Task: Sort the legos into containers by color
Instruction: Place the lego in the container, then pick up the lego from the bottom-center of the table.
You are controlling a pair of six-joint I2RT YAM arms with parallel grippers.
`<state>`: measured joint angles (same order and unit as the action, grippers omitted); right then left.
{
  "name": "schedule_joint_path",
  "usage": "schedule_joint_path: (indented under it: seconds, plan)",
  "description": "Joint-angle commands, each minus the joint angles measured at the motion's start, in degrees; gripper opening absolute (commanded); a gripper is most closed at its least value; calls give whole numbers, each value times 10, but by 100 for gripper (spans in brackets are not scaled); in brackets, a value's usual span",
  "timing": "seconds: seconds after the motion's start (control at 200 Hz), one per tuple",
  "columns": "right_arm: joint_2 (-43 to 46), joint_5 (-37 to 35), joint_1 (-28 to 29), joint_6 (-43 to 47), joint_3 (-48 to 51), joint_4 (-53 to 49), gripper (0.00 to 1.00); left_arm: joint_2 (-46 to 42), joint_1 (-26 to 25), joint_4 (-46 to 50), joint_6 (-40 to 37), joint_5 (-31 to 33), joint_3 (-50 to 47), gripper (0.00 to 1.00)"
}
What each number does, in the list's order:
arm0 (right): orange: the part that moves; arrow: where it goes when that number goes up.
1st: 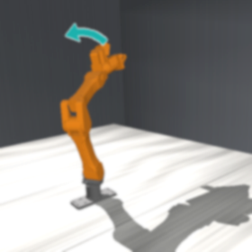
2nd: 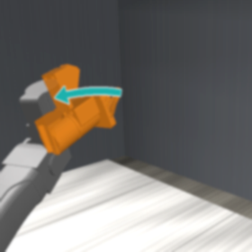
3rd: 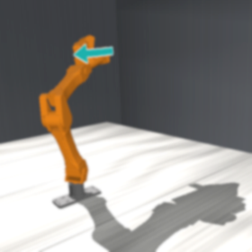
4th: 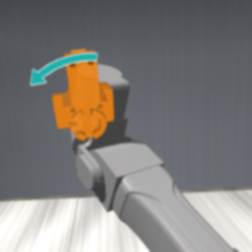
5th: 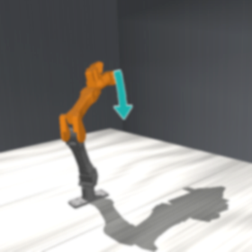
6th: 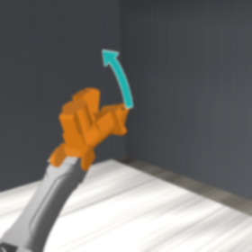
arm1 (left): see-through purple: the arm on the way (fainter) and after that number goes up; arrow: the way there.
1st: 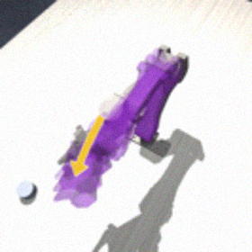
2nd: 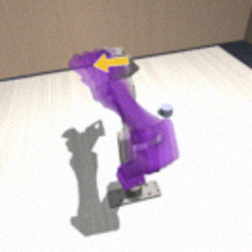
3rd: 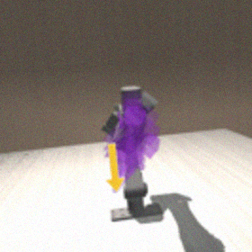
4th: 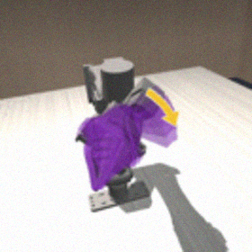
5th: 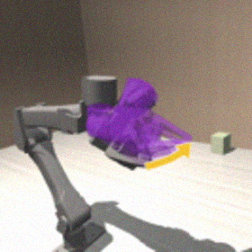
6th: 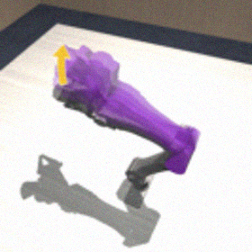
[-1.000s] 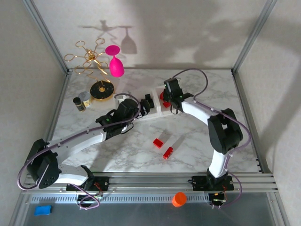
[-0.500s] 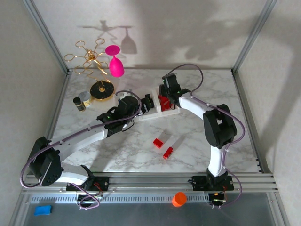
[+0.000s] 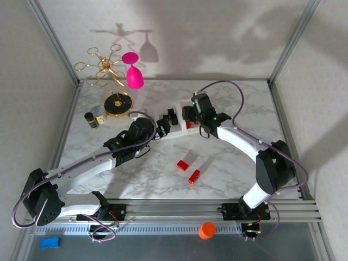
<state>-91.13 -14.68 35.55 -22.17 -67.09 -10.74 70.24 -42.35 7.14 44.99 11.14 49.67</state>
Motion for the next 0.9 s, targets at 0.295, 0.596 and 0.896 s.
schedule_joint_path:
  seconds: [0.295,0.596,0.896]
  plan:
    - [112,60,100,-42,157,-66,75,-89,-13,59,61,31,-77,100]
    - [106,92,191,-15,224,-55,77,-124,-16,80,93,47,-123,100]
    - [59,87,208,21,228,-44,74,-115,-17,80,98,50,-128,99]
